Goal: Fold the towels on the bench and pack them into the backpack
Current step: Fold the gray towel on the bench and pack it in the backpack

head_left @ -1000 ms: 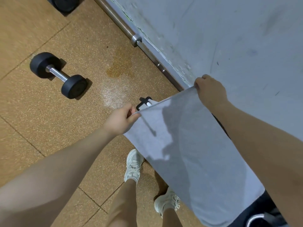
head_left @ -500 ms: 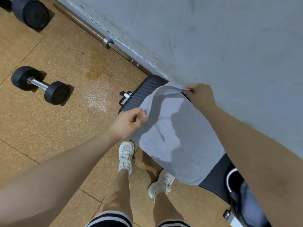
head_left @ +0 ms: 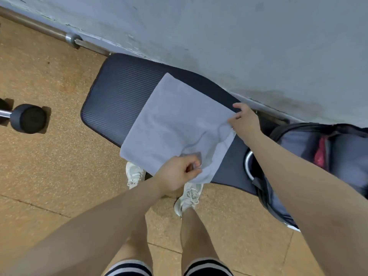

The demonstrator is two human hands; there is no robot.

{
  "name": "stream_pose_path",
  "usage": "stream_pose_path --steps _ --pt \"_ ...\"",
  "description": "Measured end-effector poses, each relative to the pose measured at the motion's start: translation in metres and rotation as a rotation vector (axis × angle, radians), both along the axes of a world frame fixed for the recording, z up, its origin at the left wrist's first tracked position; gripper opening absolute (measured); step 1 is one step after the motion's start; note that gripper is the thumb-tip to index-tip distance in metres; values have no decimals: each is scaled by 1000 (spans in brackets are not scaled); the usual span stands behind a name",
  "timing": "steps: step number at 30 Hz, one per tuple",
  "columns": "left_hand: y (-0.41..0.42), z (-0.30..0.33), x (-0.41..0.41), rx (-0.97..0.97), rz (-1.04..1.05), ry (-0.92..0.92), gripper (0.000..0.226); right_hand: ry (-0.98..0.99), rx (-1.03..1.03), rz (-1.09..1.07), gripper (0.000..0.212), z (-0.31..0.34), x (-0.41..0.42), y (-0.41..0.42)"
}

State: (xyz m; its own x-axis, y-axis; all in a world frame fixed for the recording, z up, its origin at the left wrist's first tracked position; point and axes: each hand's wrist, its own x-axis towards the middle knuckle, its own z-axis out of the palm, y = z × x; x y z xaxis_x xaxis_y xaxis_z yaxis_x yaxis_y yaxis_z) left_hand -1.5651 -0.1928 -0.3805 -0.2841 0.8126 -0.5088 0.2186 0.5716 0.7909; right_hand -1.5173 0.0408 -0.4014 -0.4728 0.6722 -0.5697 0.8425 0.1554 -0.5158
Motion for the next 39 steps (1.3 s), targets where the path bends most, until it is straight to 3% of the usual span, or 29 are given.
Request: stream_pose_path --steps 6,8,10,13,18,22,24,28,32,34,37,39 --pt "25 -34 35 -13 -162 -3 15 19 46 -198 14 -37 27 18" --pt "30 -38 37 -40 -247 -24 4 28 47 -314 10 -44 32 22" --pt "37 -40 31 -96 -357 3 21 33 42 -398 11 -51 36 27" --pt "51 -49 5 -104 -358 130 28 -7 58 -416 5 -57 36 31" --pt "84 -76 -78 -66 -152 430 41 -129 120 -425 11 -67 27 31" --pt "119 -85 -141 -189 -189 734 45 -208 163 -479 14 -73 15 26" --pt "131 -87 -163 -252 -194 788 48 -228 164 -517 21 -73 10 21" --pt "140 -91 -188 -282 -225 782 27 -200 174 -569 17 -69 5 15" --pt "142 -84 -204 -313 -315 717 21 -143 126 -639 13 -59 6 11" --pt "140 -77 -214 -319 -322 623 17 -49 108 -743 8 -52 7 10" --pt "133 -60 -228 -265 -189 377 21 98 21 -912 22 -36 6 12" --pt "128 -45 -236 -210 -120 321 21 153 -45 -951 24 -23 5 12"
